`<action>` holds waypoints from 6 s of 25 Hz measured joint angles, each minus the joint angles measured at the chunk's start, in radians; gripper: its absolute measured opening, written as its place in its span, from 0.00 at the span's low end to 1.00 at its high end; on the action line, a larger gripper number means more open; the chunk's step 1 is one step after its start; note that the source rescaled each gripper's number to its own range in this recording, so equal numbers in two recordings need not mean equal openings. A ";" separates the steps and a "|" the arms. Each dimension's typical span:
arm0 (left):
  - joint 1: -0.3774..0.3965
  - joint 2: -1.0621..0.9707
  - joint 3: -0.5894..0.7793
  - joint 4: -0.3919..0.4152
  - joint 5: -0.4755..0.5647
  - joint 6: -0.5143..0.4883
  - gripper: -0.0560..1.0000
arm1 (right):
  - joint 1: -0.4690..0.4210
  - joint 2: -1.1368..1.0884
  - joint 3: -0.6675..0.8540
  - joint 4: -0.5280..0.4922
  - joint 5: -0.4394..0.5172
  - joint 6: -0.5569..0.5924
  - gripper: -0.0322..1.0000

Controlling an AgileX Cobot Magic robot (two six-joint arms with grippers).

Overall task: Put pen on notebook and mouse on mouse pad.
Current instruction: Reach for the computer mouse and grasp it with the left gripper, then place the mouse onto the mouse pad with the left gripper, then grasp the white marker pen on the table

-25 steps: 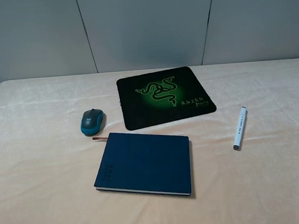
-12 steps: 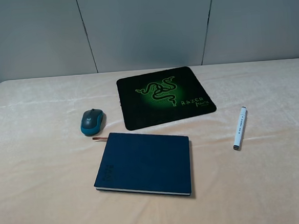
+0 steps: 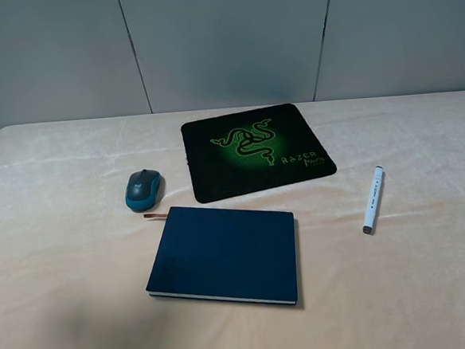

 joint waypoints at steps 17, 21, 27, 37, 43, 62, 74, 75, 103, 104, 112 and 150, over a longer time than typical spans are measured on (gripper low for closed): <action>-0.332 0.778 -0.384 0.116 -0.101 -0.299 1.00 | 0.000 0.000 0.000 0.000 0.000 0.000 1.00; -0.368 0.896 -0.457 0.118 -0.107 -0.309 1.00 | 0.000 0.000 0.000 0.000 0.000 0.000 1.00; -0.387 1.021 -0.523 0.107 -0.137 -0.327 1.00 | 0.000 0.000 0.000 0.000 0.000 0.000 1.00; -0.388 1.125 -0.523 0.099 -0.179 -0.333 1.00 | 0.000 0.000 0.000 0.000 0.000 0.000 1.00; -0.390 1.163 -0.523 0.096 -0.216 -0.333 0.96 | 0.000 0.000 0.000 0.000 0.000 0.000 1.00; -0.390 1.163 -0.523 0.103 -0.225 -0.333 0.05 | 0.000 0.000 0.000 0.000 0.000 0.000 1.00; -0.390 1.114 -0.651 0.102 -0.144 -0.333 0.05 | 0.000 0.000 0.000 0.000 0.000 0.000 1.00; -0.390 1.113 -0.685 0.102 -0.108 -0.333 0.05 | 0.000 0.000 0.000 0.000 0.000 0.000 1.00; -0.560 1.518 -1.422 0.000 0.142 -0.312 0.05 | 0.000 0.000 0.000 0.000 0.000 0.000 1.00; -0.563 1.527 -1.425 0.000 0.141 -0.312 0.05 | 0.000 0.000 0.000 0.000 0.000 0.000 1.00; -0.565 1.573 -1.430 0.000 0.050 -0.309 0.05 | 0.000 0.000 0.000 0.000 0.000 0.000 1.00; -0.565 1.345 -1.432 0.055 0.215 -0.192 1.00 | 0.000 0.000 0.000 0.000 0.000 0.000 1.00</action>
